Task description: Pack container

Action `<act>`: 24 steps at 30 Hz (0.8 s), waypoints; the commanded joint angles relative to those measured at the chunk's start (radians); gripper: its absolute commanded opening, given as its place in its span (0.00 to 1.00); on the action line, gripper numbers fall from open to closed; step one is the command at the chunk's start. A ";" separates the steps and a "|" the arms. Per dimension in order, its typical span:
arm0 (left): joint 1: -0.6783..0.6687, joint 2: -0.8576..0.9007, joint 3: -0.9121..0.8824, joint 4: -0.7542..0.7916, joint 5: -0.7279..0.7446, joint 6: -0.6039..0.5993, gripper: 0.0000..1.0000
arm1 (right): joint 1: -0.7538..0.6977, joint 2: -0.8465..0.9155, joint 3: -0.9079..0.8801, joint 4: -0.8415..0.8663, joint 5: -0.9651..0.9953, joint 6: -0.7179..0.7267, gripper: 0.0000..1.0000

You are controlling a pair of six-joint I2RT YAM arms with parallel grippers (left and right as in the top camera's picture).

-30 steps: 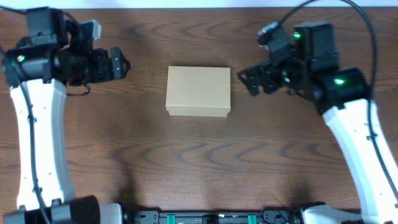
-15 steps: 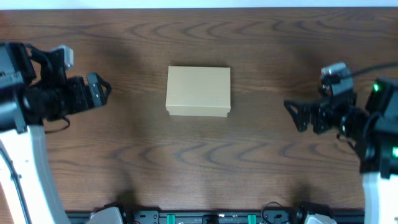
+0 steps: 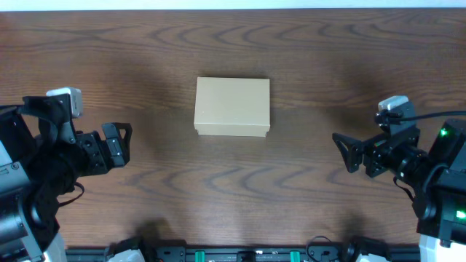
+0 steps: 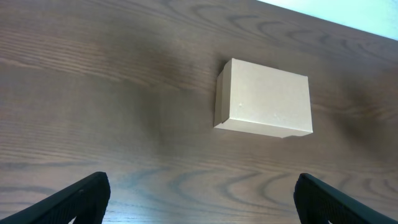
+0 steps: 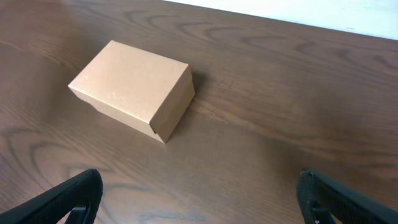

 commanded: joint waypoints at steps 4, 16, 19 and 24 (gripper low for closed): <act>0.006 0.001 -0.003 0.000 -0.003 0.014 0.95 | -0.007 -0.002 -0.006 -0.002 -0.015 -0.018 0.99; -0.120 -0.056 -0.003 0.052 -0.006 0.071 0.95 | -0.007 -0.002 -0.006 -0.002 -0.015 -0.018 0.99; -0.196 -0.161 -0.037 0.108 -0.119 0.073 0.95 | -0.007 -0.002 -0.006 -0.002 -0.015 -0.018 0.99; -0.233 -0.357 -0.230 0.212 -0.187 0.074 0.95 | -0.007 -0.002 -0.006 -0.002 -0.015 -0.018 0.99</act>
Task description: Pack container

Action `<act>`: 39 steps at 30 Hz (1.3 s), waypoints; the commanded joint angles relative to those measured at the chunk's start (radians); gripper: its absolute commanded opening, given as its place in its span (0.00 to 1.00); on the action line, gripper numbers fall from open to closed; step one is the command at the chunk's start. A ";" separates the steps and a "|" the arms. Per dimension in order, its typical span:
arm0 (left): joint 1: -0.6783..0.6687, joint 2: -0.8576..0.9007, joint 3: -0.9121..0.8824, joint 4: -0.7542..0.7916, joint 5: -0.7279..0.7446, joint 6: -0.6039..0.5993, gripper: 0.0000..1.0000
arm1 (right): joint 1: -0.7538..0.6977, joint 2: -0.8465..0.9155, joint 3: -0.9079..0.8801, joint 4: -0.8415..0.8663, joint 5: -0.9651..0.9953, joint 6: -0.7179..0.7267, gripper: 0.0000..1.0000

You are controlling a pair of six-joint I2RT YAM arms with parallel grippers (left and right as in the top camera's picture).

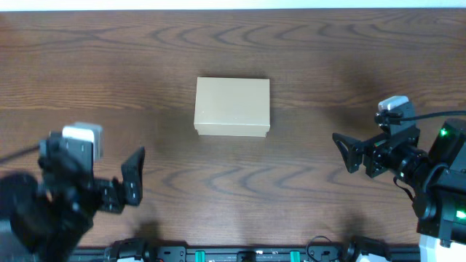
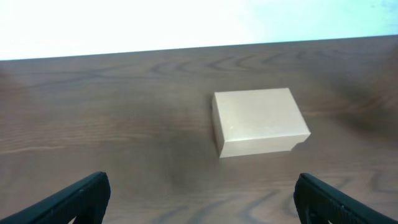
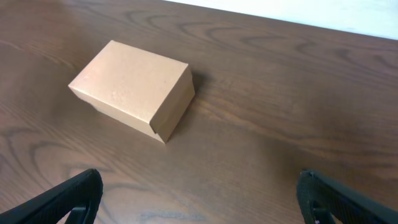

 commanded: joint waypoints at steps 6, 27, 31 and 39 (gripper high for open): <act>-0.010 -0.254 -0.381 0.149 -0.055 0.018 0.96 | -0.006 -0.002 -0.006 -0.001 -0.015 -0.018 0.99; -0.024 -0.721 -0.955 0.319 -0.153 0.056 0.95 | -0.006 -0.002 -0.006 -0.001 -0.015 -0.018 0.99; -0.071 -0.721 -0.998 0.319 -0.211 0.056 0.95 | -0.006 -0.002 -0.006 -0.001 -0.015 -0.018 0.99; -0.089 -0.721 -1.071 0.319 -0.262 0.070 0.95 | -0.006 -0.002 -0.006 -0.001 -0.015 -0.018 0.99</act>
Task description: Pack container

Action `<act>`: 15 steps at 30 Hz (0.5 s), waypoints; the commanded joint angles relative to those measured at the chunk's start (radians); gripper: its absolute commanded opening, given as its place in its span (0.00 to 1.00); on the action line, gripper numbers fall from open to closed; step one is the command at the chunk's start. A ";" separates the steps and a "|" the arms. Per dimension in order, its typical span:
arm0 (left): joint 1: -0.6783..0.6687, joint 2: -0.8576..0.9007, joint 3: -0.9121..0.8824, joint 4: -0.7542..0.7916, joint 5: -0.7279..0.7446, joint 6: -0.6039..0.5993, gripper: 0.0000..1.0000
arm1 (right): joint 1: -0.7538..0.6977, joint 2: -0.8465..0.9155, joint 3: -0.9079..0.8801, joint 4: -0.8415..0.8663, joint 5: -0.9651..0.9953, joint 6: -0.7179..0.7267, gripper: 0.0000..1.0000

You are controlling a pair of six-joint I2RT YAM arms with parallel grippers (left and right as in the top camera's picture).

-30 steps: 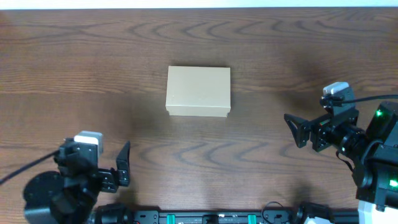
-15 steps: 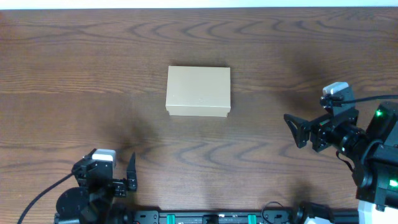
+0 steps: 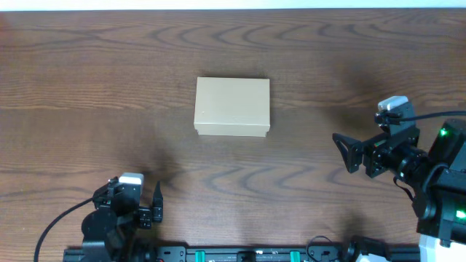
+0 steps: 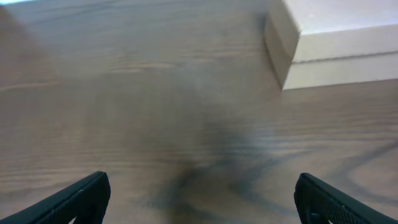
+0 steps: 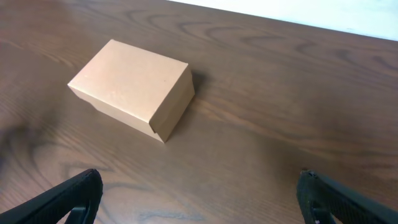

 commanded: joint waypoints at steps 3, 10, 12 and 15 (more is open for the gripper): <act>-0.005 -0.008 -0.050 0.002 -0.028 0.017 0.95 | -0.006 -0.002 -0.005 -0.001 -0.014 -0.011 0.99; -0.005 -0.008 -0.099 0.002 -0.029 0.018 0.95 | -0.006 -0.002 -0.005 -0.001 -0.014 -0.011 0.99; -0.005 -0.008 -0.100 0.002 -0.032 0.018 0.95 | -0.006 -0.002 -0.005 -0.001 -0.014 -0.011 0.99; -0.005 -0.008 -0.100 -0.010 -0.033 0.026 0.95 | -0.006 -0.002 -0.005 -0.002 -0.014 -0.011 0.99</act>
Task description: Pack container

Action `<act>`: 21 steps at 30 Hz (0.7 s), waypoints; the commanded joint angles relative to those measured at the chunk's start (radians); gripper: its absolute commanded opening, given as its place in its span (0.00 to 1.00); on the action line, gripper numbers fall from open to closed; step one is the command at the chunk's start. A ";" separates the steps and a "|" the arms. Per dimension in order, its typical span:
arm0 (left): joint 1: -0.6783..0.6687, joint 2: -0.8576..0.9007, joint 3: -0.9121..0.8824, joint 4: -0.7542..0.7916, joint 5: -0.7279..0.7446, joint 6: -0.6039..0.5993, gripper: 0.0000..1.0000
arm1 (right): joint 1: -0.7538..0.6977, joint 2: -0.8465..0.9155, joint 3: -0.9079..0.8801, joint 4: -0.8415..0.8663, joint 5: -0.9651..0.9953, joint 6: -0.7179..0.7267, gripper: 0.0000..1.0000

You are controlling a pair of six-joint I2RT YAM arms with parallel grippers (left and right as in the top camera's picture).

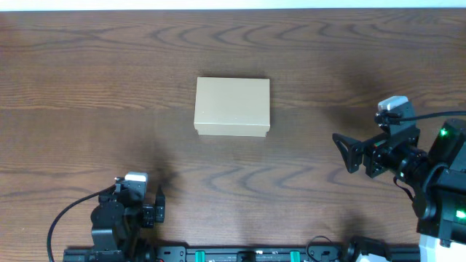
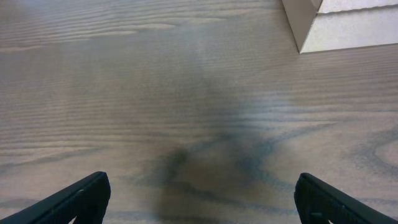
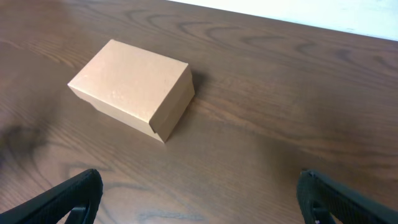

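A closed tan cardboard box (image 1: 232, 106) rests lid-on at the middle of the dark wooden table; only its near corner (image 2: 339, 25) shows at the top right of the left wrist view, and the whole box (image 3: 132, 88) lies in the right wrist view. My left gripper (image 1: 154, 209) sits low at the table's front left, open and empty, fingertips (image 2: 74, 200) wide apart. Well to the right of the box, my right gripper (image 1: 349, 154) is also open and holds nothing.
The wooden table (image 1: 328, 51) runs to a pale wall along its far edge. A black rail (image 1: 240, 255) with fittings lines the front edge. The right arm's base with a green light (image 1: 444, 132) stands at the right.
My left gripper has dropped a little further toward the front edge and the table surface, so less of the box shows in its view. Box and right arm are unchanged.
My left gripper first hovered open at the left, level with the box. It then stood lower and nearer the front edge, then down at the front left close to the table, where it stays. The right gripper and box never moved.
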 commanded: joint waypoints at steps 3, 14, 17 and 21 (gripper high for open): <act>-0.005 -0.008 -0.007 -0.035 -0.027 0.022 0.95 | -0.006 -0.002 -0.005 -0.001 -0.014 -0.011 0.99; -0.005 -0.008 -0.007 -0.117 -0.026 0.021 0.95 | -0.006 -0.002 -0.005 -0.002 -0.014 -0.011 0.99; -0.004 -0.008 -0.007 -0.117 -0.026 0.021 0.95 | -0.006 -0.002 -0.005 -0.001 -0.014 -0.011 0.99; -0.004 -0.008 -0.007 -0.117 -0.026 0.021 0.95 | -0.006 -0.002 -0.005 -0.001 -0.014 -0.011 0.99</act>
